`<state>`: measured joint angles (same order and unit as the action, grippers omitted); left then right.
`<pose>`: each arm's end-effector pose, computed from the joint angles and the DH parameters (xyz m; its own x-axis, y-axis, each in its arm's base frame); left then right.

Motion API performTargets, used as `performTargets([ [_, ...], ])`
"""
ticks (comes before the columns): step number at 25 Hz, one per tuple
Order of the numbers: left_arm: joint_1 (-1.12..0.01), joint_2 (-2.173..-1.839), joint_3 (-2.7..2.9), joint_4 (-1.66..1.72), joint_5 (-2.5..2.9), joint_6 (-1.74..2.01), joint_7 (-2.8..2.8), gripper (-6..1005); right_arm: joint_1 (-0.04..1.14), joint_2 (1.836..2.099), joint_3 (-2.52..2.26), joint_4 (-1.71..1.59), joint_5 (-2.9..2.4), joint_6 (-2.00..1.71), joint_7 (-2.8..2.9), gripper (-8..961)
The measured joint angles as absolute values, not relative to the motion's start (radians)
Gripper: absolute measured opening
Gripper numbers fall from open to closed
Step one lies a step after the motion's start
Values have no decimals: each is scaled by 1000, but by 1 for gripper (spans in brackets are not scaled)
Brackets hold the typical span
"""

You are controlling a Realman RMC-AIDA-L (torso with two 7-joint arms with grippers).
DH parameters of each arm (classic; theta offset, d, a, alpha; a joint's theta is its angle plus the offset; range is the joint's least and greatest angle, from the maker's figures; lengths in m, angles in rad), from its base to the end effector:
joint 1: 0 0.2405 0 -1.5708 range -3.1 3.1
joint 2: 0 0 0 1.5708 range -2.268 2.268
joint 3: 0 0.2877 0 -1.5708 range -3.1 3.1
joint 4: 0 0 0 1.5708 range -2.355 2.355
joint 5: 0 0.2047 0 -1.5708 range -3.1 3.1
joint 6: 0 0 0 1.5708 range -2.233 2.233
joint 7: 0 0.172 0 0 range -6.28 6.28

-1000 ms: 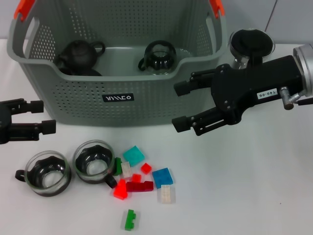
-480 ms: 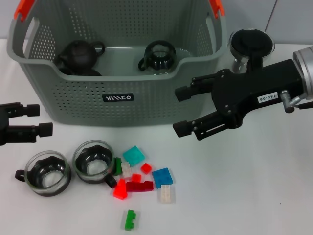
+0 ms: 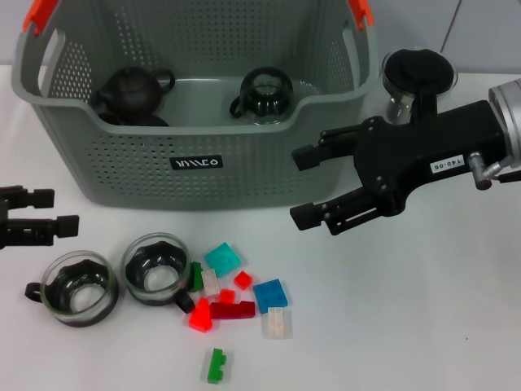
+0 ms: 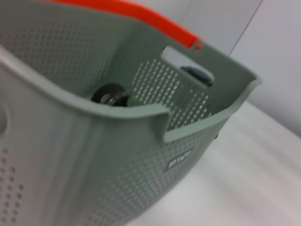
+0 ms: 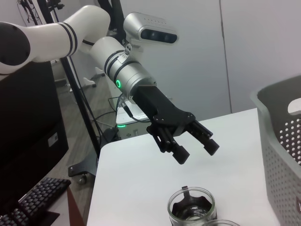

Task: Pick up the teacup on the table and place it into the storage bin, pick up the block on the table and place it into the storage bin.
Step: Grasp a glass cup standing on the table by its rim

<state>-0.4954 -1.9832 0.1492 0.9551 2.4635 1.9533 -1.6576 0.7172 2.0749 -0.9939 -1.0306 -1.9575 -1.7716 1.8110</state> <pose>-0.3387 0.3028 0.0773 0.6586 0.6086 0.4425 0.7245 -0.6717 -0.1545 0.1401 0.3613 -0.0275 0.9223 -0.2192 -0.3183 -0.1951 -0.9750 0.1061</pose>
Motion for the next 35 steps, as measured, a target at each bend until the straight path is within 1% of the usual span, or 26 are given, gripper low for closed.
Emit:
performTargets([
  [9,-544,-1980,237,1003,2563,1956,-1739,899,712,2071,-996,-1029,-1959,-1774,1810,927],
  [15,-565,-1983,350,1003,2587,1908,-1789,898,713,2065,-996,-1032,-1959,-1775,1807,927],
  [20,-605,-1974,389,1005,2645,1902,-1823,898,720,2060,-990,-1029,-1959,-1773,1800,927],
  [28,-618,-1971,424,1007,2712,1878,-1845,897,721,2065,-989,-1029,-1959,-1757,1791,928],
  [33,-620,-1972,445,1000,2731,1830,-1851,843,721,2068,-987,-1028,-1959,-1752,1784,928],
  [35,-621,-1975,456,997,2736,1814,-1852,842,720,2068,-987,-1028,-1959,-1749,1783,928],
])
